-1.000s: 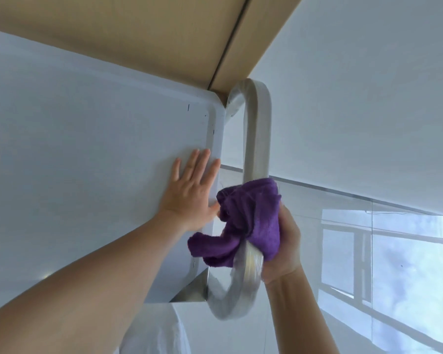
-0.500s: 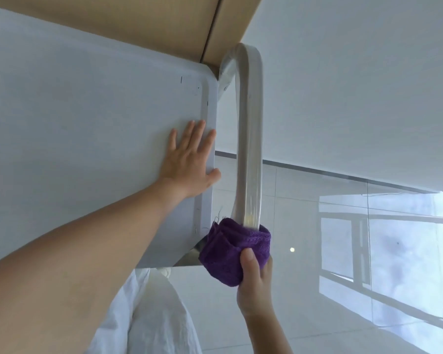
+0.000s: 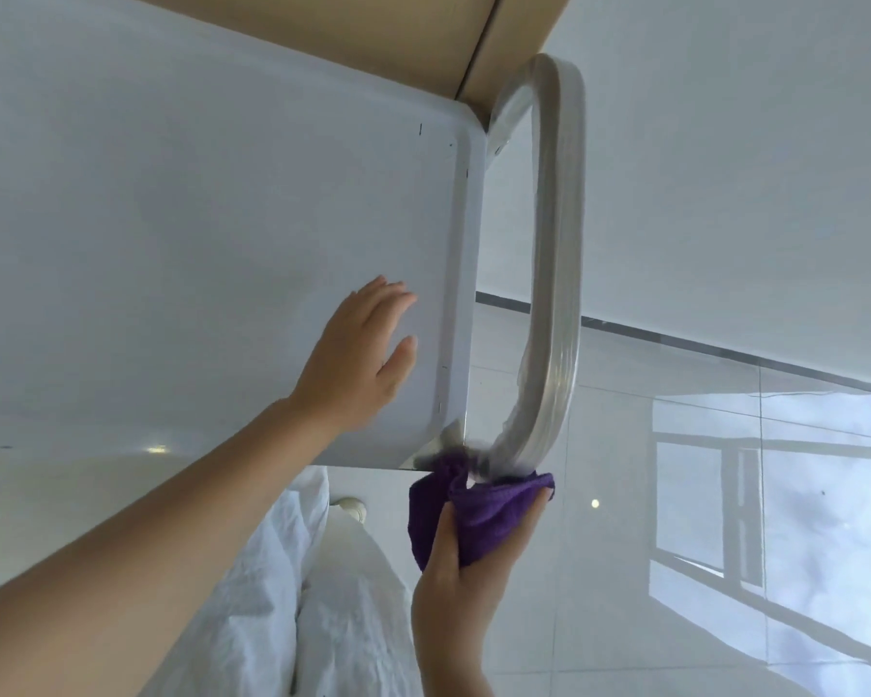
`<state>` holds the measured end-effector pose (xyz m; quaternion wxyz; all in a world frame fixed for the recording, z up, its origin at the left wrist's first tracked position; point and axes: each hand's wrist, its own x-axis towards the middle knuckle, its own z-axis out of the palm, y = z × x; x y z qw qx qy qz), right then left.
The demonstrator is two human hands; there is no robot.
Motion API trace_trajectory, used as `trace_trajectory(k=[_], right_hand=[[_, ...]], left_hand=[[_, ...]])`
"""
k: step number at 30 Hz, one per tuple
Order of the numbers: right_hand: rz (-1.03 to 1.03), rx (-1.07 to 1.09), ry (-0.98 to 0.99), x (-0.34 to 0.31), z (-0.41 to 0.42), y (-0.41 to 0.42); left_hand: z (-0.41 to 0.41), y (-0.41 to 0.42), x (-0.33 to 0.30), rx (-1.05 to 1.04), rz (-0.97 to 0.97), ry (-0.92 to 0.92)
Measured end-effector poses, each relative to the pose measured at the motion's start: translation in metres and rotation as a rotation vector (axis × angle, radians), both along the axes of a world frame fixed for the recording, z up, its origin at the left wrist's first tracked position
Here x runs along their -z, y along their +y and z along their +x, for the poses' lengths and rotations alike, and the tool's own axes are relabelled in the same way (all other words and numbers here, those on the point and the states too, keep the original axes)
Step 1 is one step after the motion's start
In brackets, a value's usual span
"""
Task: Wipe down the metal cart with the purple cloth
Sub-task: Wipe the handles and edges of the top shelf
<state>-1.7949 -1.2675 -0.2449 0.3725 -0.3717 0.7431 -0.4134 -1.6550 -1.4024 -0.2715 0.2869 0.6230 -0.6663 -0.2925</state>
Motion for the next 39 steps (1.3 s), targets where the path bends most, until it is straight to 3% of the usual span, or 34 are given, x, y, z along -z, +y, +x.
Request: trace_trajectory(k=[3,6,9,14,21,26,32,35,39], right_hand=[[-0.026,-0.221,0.177,0.002,0.000,0.027],[-0.237,-0.496,0.485,0.015,0.000,0.037],[-0.112,-0.426,0.393,0.026,0.012,0.012],[-0.004,-0.499,0.482,0.036,0.038,-0.007],[0.102,-0.597,0.568,0.033,0.054,-0.034],[-0.051,-0.676,0.803,0.050,0.052,-0.020],[-0.177,-0.891,0.906,0.064,0.034,-0.008],[-0.190,-0.957,0.895,0.068,0.020,-0.005],[-0.326,-0.979,0.717,0.063,0.010,0.009]], left_hand=[[0.020,0.039,-0.001,-0.134,0.018,0.072],[0.036,0.071,-0.003,-0.258,0.051,0.121],[0.045,0.093,0.001,-0.231,0.068,0.003],[0.040,0.114,0.011,-0.158,0.093,-0.183],[0.044,0.120,0.016,-0.070,0.124,-0.129],[0.056,0.121,0.017,0.009,0.143,-0.108],[0.058,0.123,0.020,0.051,0.155,-0.159],[0.055,0.123,0.020,0.035,0.138,-0.172],[0.053,0.124,0.019,-0.006,0.145,-0.117]])
